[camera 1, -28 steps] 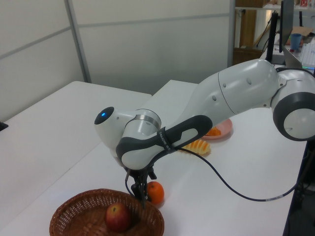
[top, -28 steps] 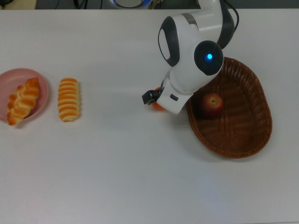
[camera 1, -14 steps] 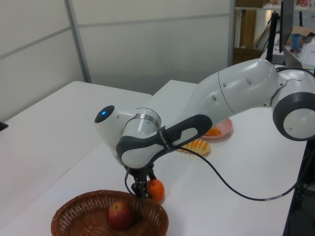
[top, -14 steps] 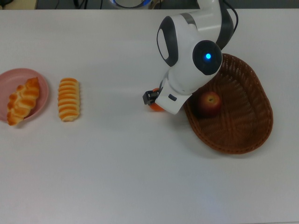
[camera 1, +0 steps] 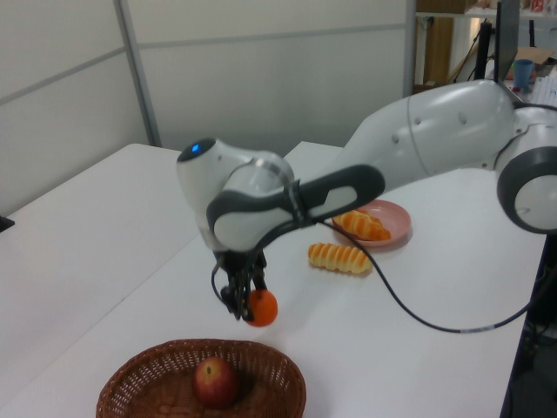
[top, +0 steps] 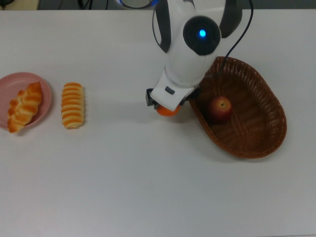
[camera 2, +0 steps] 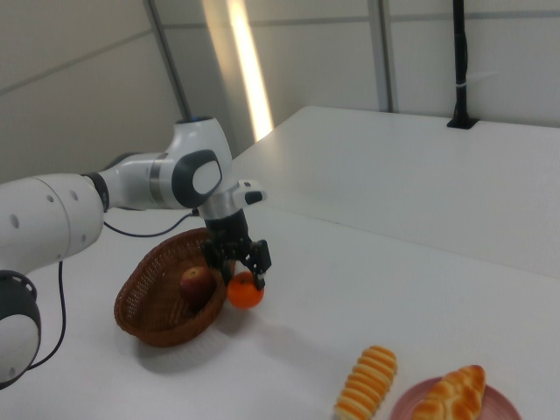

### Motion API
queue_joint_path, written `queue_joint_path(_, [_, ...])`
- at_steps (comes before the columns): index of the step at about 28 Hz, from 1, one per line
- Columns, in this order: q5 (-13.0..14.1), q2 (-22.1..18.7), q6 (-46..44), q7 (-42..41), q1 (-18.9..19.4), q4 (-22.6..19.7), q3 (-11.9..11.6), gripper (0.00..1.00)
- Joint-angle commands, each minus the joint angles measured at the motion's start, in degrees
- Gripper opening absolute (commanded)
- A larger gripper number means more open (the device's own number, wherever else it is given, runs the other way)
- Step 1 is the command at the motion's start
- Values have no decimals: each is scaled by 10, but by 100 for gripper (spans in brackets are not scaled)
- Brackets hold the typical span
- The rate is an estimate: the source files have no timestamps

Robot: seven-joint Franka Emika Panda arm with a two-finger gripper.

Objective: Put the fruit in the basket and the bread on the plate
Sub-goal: 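Lift the orange and release it into the wicker basket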

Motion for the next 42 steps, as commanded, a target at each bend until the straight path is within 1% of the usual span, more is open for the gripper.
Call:
queue_joint_path(1, [17,-33,7,-9,3,-17,-2,0])
queue_joint_path(5, [21,-34,7,-7,10,-17,4,0])
queue_joint_path(6, [22,-34,7,-6,12,-17,10,0])
queue_joint_path(7, [22,-34,9,-7,18,-17,23,0])
queue_joint_path(8, [20,-34,10,-6,21,-17,29,0])
queue_joint_path(11, [13,-34,11,6,39,-17,40,0])
queue_joint_path(12, [13,-34,11,10,48,-17,41,0])
queue_joint_path(13, [12,-34,9,21,67,-17,42,0])
queue_joint_path(17, [10,-34,6,49,101,-18,41,0])
queue_joint_path(18, [6,-33,6,63,116,-18,41,0])
queue_joint_path(21, [-1,-30,5,78,133,-22,41,0])
queue_joint_path(23, [-12,-24,5,94,150,-24,41,0])
queue_joint_path(25, [-21,-15,5,104,158,-26,41,0])
queue_joint_path(29, [-37,2,6,118,159,-28,41,0])
queue_joint_path(31, [-41,3,6,117,159,-28,40,0])
queue_joint_path(32, [-41,4,6,116,159,-28,40,2])
queue_joint_path(33, [-41,4,6,115,159,-28,39,8])
queue_joint_path(34, [-42,3,5,114,157,-28,37,44])
queue_joint_path(35, [-43,3,5,114,157,-28,36,75])
queue_joint_path(36, [-43,3,4,114,156,-28,35,100])
queue_joint_path(38, [-44,0,-2,109,155,-27,33,100])
queue_joint_path(39, [-44,-6,-9,100,151,-24,27,100])
queue_joint_path(42, [-38,-20,-16,91,140,-23,26,100])
